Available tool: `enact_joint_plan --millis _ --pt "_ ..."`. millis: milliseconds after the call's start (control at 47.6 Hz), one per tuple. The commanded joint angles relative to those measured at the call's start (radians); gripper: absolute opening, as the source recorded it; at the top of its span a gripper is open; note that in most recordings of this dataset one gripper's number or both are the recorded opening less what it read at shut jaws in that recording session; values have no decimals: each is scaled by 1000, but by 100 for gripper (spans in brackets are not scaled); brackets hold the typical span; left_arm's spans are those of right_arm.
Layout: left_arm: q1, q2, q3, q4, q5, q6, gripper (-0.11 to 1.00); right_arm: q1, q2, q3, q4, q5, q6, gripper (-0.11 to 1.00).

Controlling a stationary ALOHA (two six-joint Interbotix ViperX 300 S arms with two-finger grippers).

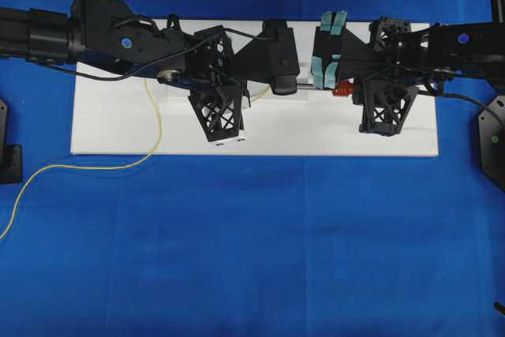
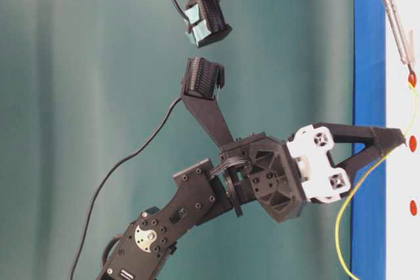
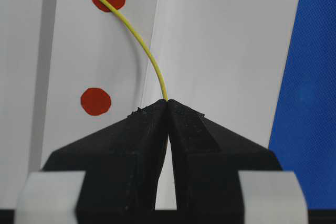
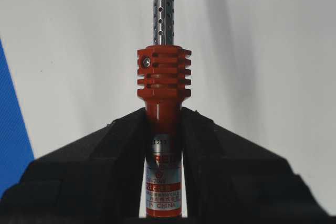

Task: Touch the tip of the soldering iron to the tip of the solder at the mark.

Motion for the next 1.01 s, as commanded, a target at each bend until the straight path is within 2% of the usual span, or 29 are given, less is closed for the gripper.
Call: enact_joint_plan --millis 0,987 --pt "-3 -23 -11 3 -3 0 2 -2 -3 -29 -8 -5 0 6" --pt "-12 -20 -18 3 -3 2 2 -2 8 -43 -9 20 -2 6"
